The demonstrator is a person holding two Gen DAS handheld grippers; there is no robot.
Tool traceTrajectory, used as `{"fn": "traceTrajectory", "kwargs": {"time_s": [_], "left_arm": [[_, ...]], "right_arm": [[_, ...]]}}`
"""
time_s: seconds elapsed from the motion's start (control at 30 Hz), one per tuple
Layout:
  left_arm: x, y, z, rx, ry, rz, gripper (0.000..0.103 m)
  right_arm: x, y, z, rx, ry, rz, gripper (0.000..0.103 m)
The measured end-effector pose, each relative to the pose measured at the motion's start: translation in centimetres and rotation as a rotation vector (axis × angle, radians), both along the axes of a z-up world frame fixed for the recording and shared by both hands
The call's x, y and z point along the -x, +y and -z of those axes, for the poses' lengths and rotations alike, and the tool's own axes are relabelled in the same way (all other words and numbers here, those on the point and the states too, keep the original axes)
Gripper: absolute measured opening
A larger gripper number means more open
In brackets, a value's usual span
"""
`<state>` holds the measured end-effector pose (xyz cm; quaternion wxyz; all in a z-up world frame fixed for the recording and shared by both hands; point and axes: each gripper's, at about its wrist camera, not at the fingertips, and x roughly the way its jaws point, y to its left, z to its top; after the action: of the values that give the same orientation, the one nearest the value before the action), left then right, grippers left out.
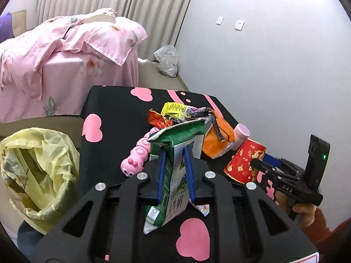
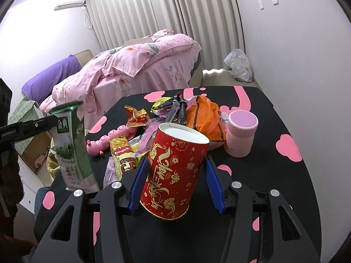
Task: Collect trash
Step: 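Carry carton and cup to the yellow trash bag and release both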
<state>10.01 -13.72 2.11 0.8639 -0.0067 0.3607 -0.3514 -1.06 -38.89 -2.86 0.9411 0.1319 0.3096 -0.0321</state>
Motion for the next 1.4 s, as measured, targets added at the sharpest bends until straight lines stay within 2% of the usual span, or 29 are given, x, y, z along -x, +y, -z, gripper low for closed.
{"fn": "traceTrajectory", "kwargs": {"time_s": [0.3, 0.53, 0.7, 0.8, 0.97, 1.07, 1.23, 1.33, 1.4], "left_arm": [[0.3, 1.0, 0.6, 0.013, -0.012, -0.036, 0.015], [1.3, 1.3, -0.9, 0.009, -0.104, -0.059, 0.015], [1.1, 2.8, -1.9, 0.025, -0.150, -0.098, 0.015], [0.2, 5.6, -3.3, 0.040, -0.196, -0.176, 0.015], [-1.5, 12.2, -5.4, 0.062, -0.279, -0.365, 0.015], [-2.9, 16.7, -5.6, 0.081, -0.294, -0.481, 0.015], [-4.6, 22.6, -3.6, 0.115, -0.273, -0.641, 0.015], [-5.6, 24.8, -2.2, 0.171, -0.233, -0.665, 0.015], [-6.4, 25.8, -0.8, 0.168, -0.205, -0.677, 0.015]], "right_arm": [[0.0, 0.4, -0.3, 0.009, -0.002, -0.008, 0.050], [-0.1, 0.6, -0.8, 0.015, -0.014, -0.011, 0.050], [-0.9, 1.7, -2.9, 0.057, -0.057, -0.043, 0.050], [-2.2, 3.1, -4.7, 0.095, -0.092, -0.089, 0.050], [-6.1, 8.1, -7.6, 0.122, -0.162, -0.268, 0.050], [-9.2, 12.3, -8.2, 0.147, -0.186, -0.395, 0.050], [-15.0, 19.3, -7.8, 0.140, -0.170, -0.608, 0.050], [-18.7, 23.2, -6.5, 0.095, -0.129, -0.728, 0.049], [-20.4, 24.8, -5.3, 0.073, -0.089, -0.770, 0.050]]}}
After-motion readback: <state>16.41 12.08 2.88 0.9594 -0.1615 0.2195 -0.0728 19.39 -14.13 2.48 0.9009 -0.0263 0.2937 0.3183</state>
